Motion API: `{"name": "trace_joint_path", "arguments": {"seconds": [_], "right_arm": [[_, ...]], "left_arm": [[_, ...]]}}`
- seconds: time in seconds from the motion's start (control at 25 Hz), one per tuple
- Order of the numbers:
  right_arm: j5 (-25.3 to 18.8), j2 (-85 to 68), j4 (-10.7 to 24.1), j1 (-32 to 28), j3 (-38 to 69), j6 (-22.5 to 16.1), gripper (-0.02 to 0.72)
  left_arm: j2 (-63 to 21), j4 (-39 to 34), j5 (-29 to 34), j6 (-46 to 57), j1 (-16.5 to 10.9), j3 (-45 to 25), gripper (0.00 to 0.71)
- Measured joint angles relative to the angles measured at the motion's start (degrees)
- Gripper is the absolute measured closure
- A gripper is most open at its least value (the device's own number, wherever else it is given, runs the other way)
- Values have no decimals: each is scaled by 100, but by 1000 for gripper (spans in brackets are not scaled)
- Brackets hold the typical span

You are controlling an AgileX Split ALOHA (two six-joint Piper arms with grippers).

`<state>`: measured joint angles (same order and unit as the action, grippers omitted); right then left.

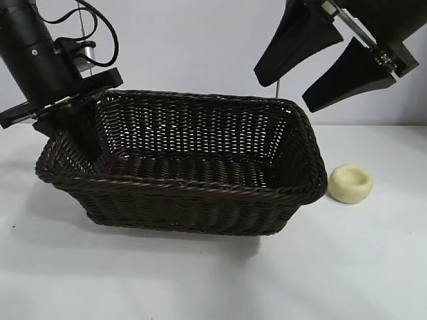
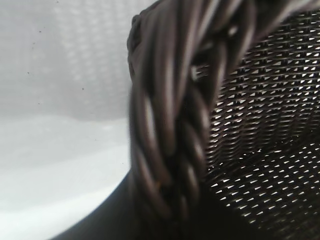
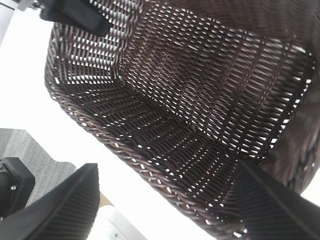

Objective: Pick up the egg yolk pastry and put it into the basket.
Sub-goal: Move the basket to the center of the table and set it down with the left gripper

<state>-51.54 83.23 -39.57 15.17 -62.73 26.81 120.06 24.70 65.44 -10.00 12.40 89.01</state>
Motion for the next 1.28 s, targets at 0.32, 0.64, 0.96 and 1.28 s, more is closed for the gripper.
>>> {"name": "trace_joint_path", "arguments": {"seconds": [0.32,0.64,0.96,1.28], "right_arm": [[0,0,0,0,0,0,163],[-2,0,0,0,0,0,163],[-8,0,0,0,0,0,163],[-8,0,0,0,0,0,163]], "left_arm": [[18,-124,-90,-94,0,0,612],[18,-101,-95,-106,0,0,550],[6,-23,-132,-106,0,0,142],[-706,-490,-110,-106,0,6,114]]}}
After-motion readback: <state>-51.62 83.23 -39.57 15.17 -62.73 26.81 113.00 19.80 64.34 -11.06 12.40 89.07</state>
